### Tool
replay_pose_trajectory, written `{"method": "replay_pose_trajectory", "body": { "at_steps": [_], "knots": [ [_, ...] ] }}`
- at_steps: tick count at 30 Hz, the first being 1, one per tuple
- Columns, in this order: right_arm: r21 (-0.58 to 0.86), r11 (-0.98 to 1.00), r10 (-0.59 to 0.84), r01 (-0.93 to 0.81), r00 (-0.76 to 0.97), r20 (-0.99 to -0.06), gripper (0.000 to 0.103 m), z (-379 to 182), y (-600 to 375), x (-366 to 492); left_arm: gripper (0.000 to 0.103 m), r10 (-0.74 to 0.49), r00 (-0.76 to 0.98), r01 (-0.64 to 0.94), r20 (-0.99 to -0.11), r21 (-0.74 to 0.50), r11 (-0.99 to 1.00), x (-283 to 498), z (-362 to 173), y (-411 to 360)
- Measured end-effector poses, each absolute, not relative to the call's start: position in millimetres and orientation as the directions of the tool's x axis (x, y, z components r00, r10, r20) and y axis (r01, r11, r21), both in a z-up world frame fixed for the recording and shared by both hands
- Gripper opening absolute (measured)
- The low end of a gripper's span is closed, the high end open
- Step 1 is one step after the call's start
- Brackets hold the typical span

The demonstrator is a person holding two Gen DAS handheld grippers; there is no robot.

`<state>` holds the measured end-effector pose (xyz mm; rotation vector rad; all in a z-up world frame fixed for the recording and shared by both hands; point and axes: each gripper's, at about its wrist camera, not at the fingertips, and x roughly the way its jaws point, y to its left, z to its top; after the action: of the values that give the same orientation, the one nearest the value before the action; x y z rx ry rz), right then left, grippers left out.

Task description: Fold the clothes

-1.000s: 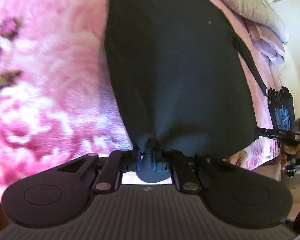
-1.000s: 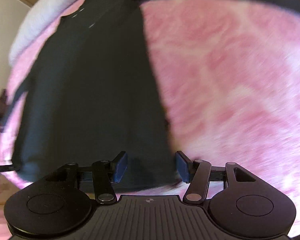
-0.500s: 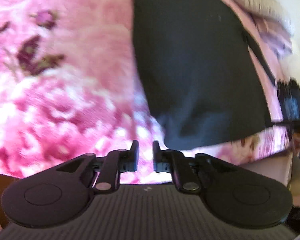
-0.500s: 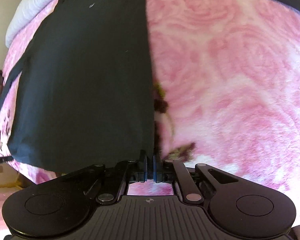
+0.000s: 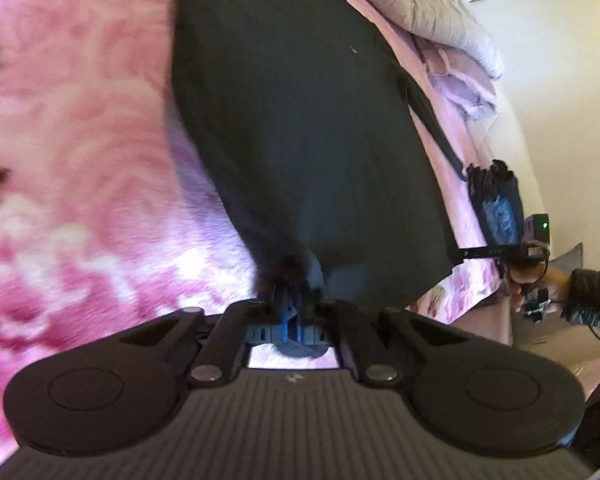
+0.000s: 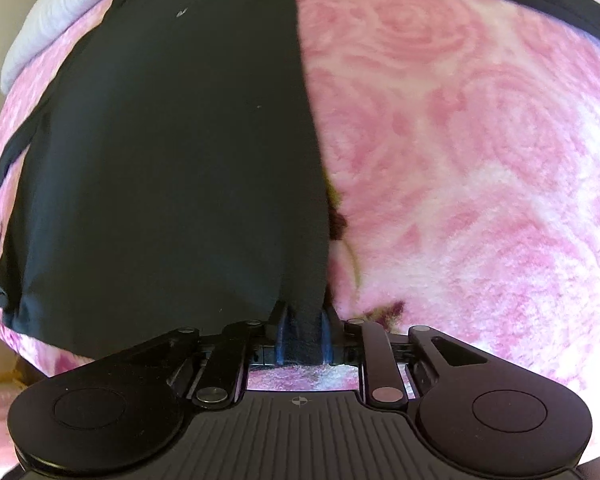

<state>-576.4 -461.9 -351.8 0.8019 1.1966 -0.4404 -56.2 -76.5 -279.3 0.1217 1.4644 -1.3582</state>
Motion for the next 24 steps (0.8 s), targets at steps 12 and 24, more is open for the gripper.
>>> {"method": "replay_pose_trajectory", "body": {
  "at_steps": [12,24],
  "knots": [
    [0.321,0.656,0.146,0.683,0.302,-0.942,0.005,-353,-469,-577,0.033,-0.521,-0.34,0.663,-0.783,-0.593,0.458,-34,-274,-47],
    [0.365,0.6,0.184,0.712,0.322,-0.929,0.003,-356,-479,-583,0.0,-0.438,-0.346,0.742,-0.83,-0.527,0.413,-57,-280,-80]
  ]
}}
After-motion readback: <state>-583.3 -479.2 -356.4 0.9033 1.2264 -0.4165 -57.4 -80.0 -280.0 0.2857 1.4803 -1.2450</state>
